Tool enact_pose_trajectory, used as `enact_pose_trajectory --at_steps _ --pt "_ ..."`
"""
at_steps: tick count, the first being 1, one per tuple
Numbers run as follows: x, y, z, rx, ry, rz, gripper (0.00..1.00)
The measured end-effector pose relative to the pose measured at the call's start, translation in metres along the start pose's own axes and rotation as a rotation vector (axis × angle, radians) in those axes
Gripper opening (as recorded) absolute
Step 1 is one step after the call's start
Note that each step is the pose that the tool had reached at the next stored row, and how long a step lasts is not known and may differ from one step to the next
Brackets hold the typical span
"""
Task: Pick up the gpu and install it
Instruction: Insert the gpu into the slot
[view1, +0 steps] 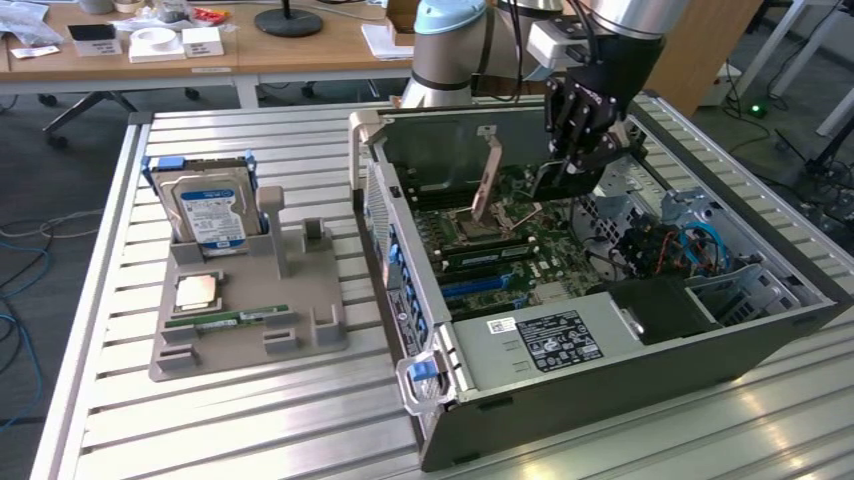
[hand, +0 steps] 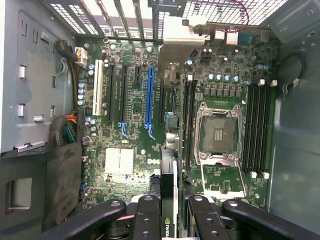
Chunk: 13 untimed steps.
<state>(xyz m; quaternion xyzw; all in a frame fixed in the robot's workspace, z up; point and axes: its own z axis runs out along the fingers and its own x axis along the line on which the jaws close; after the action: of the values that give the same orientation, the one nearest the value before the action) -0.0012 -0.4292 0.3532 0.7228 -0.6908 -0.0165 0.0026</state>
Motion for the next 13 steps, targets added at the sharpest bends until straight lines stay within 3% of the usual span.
enact_pose_trajectory --at_steps 13 --pt "0.0001 0.0011 0.0052 -0.0002 0.0004 0.000 0.26"
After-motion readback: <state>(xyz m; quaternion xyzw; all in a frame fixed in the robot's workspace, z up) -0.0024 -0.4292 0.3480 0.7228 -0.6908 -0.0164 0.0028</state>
